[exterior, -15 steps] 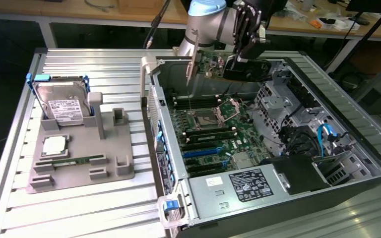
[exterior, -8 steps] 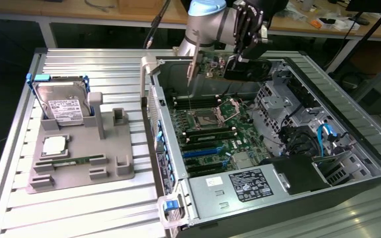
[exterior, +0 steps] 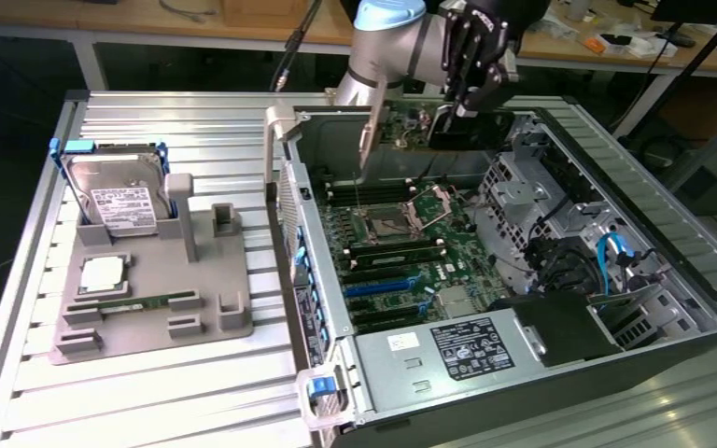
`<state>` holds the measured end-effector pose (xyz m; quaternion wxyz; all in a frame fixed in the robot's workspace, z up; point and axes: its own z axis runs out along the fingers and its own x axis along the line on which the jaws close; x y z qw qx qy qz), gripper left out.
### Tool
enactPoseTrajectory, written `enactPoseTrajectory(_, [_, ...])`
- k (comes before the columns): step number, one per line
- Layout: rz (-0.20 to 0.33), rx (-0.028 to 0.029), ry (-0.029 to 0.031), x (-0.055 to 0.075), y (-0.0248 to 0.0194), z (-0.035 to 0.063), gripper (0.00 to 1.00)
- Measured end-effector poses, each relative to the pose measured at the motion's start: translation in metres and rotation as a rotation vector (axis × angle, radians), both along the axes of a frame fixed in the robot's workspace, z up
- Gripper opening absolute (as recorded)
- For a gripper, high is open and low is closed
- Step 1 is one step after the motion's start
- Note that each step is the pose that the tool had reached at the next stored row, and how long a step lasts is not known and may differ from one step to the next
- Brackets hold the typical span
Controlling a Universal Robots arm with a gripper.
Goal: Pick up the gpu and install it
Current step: 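Pick up the gpu and move the gpu toward the slot, then insert the gpu into the slot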
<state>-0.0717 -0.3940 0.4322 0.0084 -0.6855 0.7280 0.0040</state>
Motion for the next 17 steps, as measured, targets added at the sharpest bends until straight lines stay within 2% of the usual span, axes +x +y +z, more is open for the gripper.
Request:
enactPoseTrajectory(2, [0.021,0.0001,0.0,0.0011,0.0,0.0,0.27])
enactPoseTrajectory(17, [0.046,0.0,0.0,0.0016,0.0,0.0,0.27])
